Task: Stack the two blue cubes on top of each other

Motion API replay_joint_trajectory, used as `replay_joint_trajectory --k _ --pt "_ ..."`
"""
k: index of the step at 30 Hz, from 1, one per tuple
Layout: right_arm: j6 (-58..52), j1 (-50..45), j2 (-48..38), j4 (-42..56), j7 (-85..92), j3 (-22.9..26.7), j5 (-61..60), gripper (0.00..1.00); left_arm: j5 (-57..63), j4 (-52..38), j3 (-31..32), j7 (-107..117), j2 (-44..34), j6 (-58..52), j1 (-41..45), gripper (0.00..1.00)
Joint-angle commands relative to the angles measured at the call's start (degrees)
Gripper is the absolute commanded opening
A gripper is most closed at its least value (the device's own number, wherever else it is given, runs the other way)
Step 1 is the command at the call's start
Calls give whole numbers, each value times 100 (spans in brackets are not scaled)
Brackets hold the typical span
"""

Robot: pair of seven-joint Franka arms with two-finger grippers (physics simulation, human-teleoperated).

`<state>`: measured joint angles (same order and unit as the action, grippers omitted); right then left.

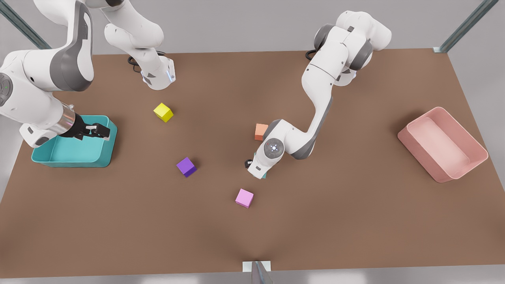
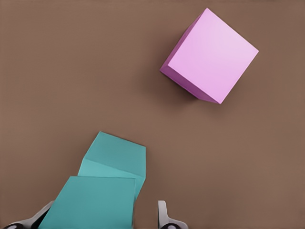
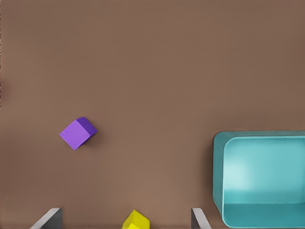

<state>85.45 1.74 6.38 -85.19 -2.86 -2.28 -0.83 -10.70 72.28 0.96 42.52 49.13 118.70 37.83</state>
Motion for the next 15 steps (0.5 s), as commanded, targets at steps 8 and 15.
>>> replay_joint_trajectory --k 8,15 --pt "16 1 21 11 163 -1 -58 100 7 -21 0 336 -35 22 -22 100" --pt "33 1 21 20 163 0 -93 100 24 -47 -17 327 -518 -383 -92 100"
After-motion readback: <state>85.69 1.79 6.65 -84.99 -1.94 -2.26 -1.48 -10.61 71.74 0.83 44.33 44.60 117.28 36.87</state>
